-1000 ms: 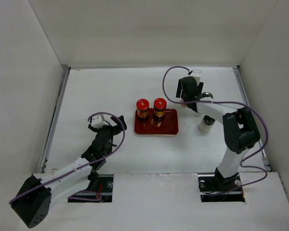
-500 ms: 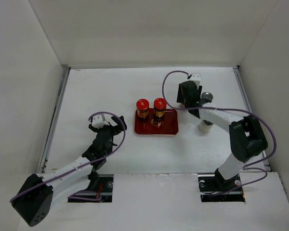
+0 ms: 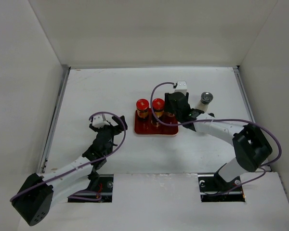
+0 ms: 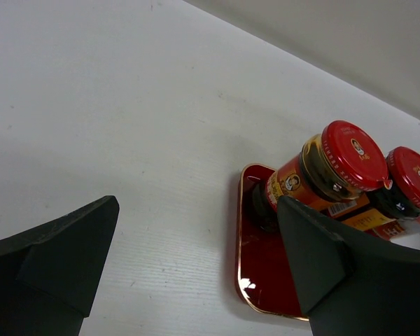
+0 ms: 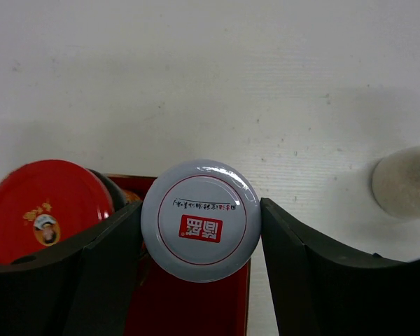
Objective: Organize the condiment bottles
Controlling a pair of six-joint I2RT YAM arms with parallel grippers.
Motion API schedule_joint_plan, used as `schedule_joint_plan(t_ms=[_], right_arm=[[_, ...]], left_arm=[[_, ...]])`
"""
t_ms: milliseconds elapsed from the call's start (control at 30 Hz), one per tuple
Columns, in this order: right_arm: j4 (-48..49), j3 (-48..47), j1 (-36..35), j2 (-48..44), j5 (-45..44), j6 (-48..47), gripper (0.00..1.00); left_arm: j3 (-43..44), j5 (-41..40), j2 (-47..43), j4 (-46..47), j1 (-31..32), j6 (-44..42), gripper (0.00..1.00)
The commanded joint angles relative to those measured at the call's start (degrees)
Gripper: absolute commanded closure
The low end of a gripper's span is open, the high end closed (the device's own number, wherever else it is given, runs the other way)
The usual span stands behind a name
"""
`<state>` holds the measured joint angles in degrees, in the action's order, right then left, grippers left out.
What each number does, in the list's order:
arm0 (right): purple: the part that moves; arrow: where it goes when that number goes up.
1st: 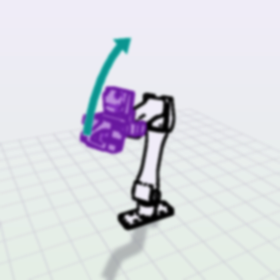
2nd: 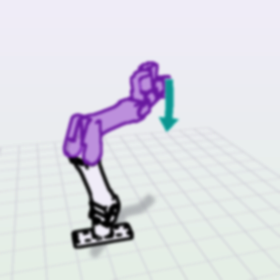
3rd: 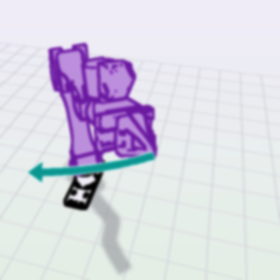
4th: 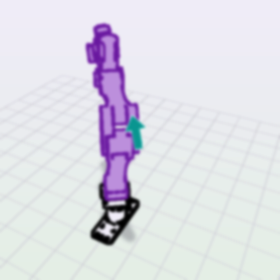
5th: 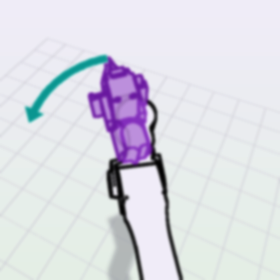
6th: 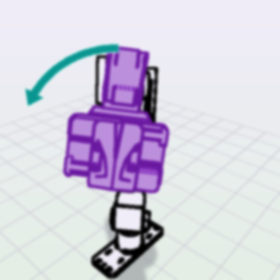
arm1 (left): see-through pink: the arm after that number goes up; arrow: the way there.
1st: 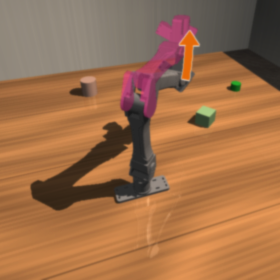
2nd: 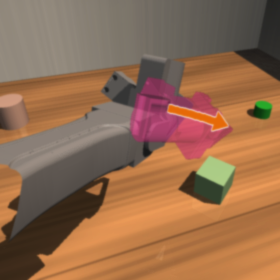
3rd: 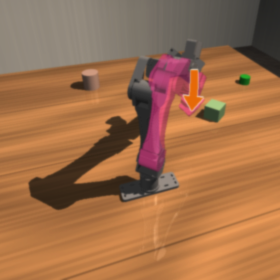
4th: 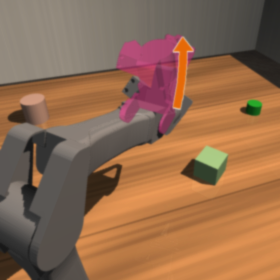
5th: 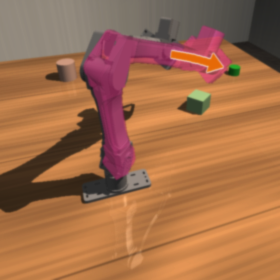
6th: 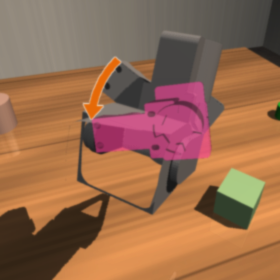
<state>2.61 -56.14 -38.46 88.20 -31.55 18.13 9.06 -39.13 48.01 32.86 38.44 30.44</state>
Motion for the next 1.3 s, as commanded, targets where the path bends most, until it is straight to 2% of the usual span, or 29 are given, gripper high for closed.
schedule_joint_plan(t_ms=[0, 133, 233, 300, 400, 467, 733, 833, 900, 967, 1100, 1267], right_arm=[[7.67, 0.24, -0.61, 0.39, -2.38, 1.64, 0.42], [8.99, 0.86, -0.7, 2.23, -2.2, 2.08, 0.41], [9.17, 0.51, -0.78, 3.55, -2.55, 1.65, 0.37], [9.43, 0.42, -0.78, 3.82, -2.29, 2.08, 0.3], [9.08, 0.68, -0.78, 2.33, -2.81, 2.09, 0.11], [8.29, 1.29, -0.78, -0.3, -3.34, 2.35, 0.07], [4.07, 10.16, 3.43, -17.78, -6.23, 3.93, 0.09], [0.91, 14.73, 5.45, -25.34, -13.51, 4.02, 0.1], [-1.54, 17.28, 7.12, -28.34, -18.26, 3.67, 0.07], [-5.06, 18.6, 8.26, -29.05, -21.0, 4.19, 0.0], [-7.97, 20.8, 10.64, -26.25, -21.98, 6.38, 0.0], [-9.29, 20.63, 10.03, -23.0, -21.8, 10.34, 0.01]], left_arm=[[0.17, 0.73, -0.64, 3.08, 0.19, 0.5, 0.0], [0.34, 0.72, -0.46, 3.17, -0.33, 0.5, 0.0], [0.17, 0.55, -0.55, 3.17, 0.19, 0.5, 0.0], [0.26, 0.72, -0.63, 3.0, -0.33, 0.5, 0.0], [-0.01, 0.38, -1.25, 2.91, 0.28, 0.5, 0.0], [0.17, 0.29, -1.43, 2.73, 0.02, 0.5, 0.0], [0.17, 0.55, -1.87, 2.65, 1.24, 0.5, 0.0], [0.17, 0.11, -1.87, 2.82, 1.77, 0.5, 0.01], [0.26, 0.72, -1.25, 3.17, 1.6, 0.5, 0.01], [0.43, 0.64, -0.9, 3.17, 2.21, 0.5, 0.01], [0.61, 0.73, -0.29, 3.44, 2.03, 0.5, 0.01], [0.43, 0.9, -0.72, 3.35, 1.51, 0.59, 0.01]])
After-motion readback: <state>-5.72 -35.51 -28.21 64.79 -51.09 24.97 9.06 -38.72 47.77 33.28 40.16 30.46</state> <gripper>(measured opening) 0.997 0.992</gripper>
